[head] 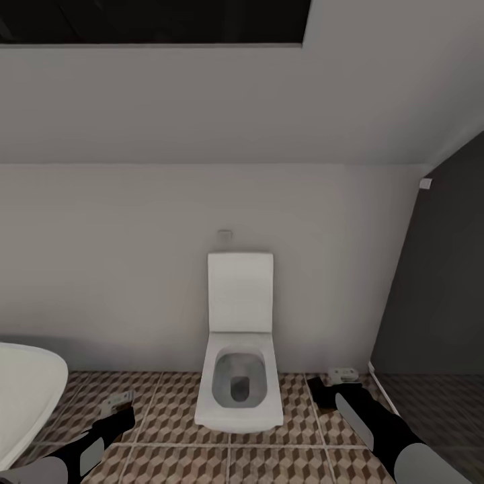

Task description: Take the four mousetraps from the cabinet in the bathroom and place them on the bathroom floor. Make sure all four end up on the same floor surface, and ensure that at least two of them are either under or directly next to the same bathroom sink.

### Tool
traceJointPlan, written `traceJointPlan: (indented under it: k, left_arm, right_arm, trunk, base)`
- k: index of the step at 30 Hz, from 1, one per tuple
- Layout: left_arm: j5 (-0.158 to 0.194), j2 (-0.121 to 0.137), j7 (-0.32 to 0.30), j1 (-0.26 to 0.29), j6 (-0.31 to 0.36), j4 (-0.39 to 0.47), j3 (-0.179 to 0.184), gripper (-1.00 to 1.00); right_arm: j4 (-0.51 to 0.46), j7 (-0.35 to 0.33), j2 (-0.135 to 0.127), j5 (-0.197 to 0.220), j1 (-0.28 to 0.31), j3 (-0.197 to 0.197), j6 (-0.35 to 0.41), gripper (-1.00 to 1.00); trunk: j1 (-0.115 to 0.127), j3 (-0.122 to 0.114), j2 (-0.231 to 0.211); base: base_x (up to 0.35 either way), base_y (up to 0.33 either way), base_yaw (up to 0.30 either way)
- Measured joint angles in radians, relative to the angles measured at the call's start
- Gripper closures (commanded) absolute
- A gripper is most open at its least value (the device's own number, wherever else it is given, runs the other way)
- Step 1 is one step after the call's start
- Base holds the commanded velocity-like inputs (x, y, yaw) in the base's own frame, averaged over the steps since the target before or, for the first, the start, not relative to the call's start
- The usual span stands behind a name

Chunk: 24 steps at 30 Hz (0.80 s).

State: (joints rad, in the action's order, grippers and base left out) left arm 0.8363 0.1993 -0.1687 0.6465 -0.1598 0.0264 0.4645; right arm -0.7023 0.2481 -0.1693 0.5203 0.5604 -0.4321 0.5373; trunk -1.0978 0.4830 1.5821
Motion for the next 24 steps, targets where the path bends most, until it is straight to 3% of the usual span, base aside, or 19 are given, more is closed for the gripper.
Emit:
traceJointPlan:
  k: [8, 9, 12, 16, 21, 24]
  left_arm:
    - [0.000, 0.000, 0.001, 0.000, 0.001, 0.001, 0.001, 1.00]
    - [-0.001, 0.000, 0.002, 0.000, 0.001, 0.001, 0.004, 1.00]
    - [-0.005, -0.001, 0.013, 0.000, 0.012, 0.001, 0.006, 1.00]
    - [-0.013, 0.004, 0.085, 0.000, 0.063, 0.029, 0.008, 1.00]
    - [-0.033, 0.006, 0.202, 0.001, 0.181, 0.186, 0.009, 1.00]
    - [-0.069, 0.005, 0.301, 0.001, 0.249, 0.287, 0.007, 1.00]
  right_arm:
    - [0.008, 0.014, -0.003, 0.003, 0.000, 0.002, -0.023, 1.00]
    - [0.103, 0.020, 0.002, 0.004, 0.000, 0.010, -0.167, 1.00]
    - [0.166, 0.018, 0.004, 0.007, 0.000, 0.011, -0.210, 1.00]
    - [0.197, 0.014, 0.005, 0.006, 0.000, 0.012, -0.231, 1.00]
    - [0.204, 0.013, 0.007, 0.006, 0.000, 0.012, -0.244, 1.00]
    - [0.206, 0.013, 0.007, 0.006, 0.000, 0.011, -0.246, 1.00]
  trunk:
    - [-0.031, 0.025, 0.056]
    - [-0.035, 0.028, 0.063]
    - [-0.046, 0.038, 0.084]
    - [-0.061, 0.050, 0.112]
    - [-0.081, 0.066, 0.147]
    - [-0.092, 0.075, 0.168]
  base:
    - [0.000, 0.000, 0.000]
    - [0.000, 0.000, 0.000]
    - [0.000, 0.000, 0.000]
    - [0.000, 0.000, 0.000]
    - [0.000, 0.000, 0.000]
    - [0.000, 0.000, 0.000]
